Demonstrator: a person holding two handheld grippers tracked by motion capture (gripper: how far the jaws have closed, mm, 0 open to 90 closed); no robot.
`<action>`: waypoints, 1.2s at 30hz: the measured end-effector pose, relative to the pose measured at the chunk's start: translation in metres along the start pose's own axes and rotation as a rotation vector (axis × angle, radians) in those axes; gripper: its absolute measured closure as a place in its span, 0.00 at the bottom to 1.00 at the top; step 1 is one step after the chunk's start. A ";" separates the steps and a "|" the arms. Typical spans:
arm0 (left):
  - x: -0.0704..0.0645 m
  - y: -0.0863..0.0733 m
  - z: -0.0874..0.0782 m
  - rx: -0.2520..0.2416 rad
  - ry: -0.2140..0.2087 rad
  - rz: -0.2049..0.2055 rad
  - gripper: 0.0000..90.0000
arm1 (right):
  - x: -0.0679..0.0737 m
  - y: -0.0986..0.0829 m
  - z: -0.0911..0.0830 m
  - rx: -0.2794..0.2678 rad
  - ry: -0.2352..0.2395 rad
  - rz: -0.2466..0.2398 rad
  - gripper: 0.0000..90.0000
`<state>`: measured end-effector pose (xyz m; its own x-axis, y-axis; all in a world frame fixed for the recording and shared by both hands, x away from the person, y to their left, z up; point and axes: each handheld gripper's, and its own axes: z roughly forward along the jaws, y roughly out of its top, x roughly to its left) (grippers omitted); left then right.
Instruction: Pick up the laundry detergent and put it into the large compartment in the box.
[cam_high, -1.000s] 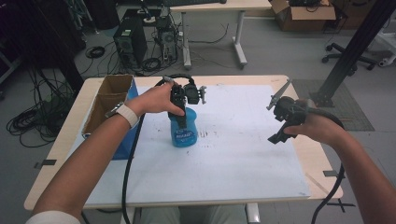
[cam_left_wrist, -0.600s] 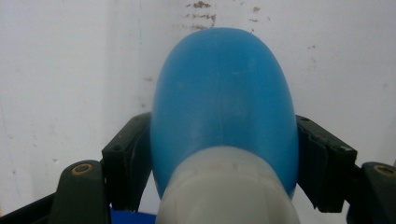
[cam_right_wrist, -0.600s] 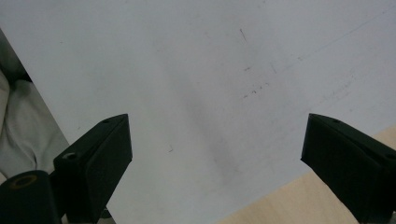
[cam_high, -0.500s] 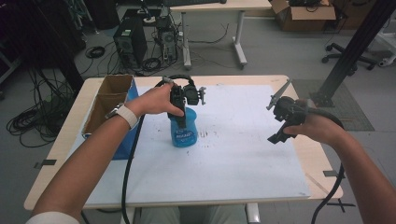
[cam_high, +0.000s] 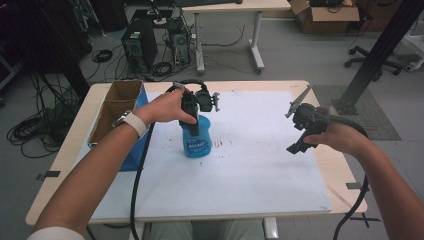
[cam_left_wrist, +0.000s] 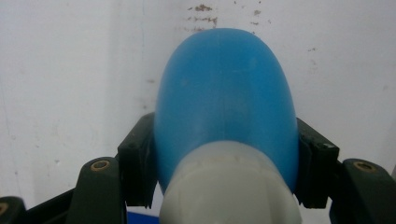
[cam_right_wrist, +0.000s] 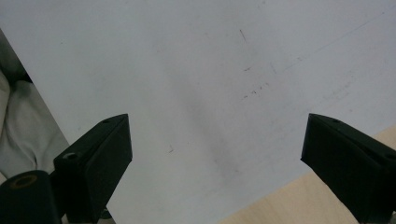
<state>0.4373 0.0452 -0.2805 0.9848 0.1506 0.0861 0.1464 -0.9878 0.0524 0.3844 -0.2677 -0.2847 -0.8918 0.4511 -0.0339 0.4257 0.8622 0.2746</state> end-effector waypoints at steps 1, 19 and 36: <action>0.000 0.000 0.000 0.000 0.000 0.000 0.41 | 0.000 0.000 0.000 0.000 0.000 0.000 0.09; -0.001 0.000 -0.016 -0.018 -0.004 -0.078 0.42 | 0.000 -0.002 0.000 -0.001 0.003 0.002 0.10; -0.001 -0.018 -0.095 0.005 0.001 -0.419 0.42 | 0.004 0.001 -0.004 -0.016 -0.003 -0.016 0.10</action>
<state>0.4247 0.0662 -0.1872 0.8400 0.5393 0.0599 0.5347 -0.8414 0.0781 0.3807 -0.2658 -0.2806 -0.8980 0.4381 -0.0412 0.4089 0.8654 0.2896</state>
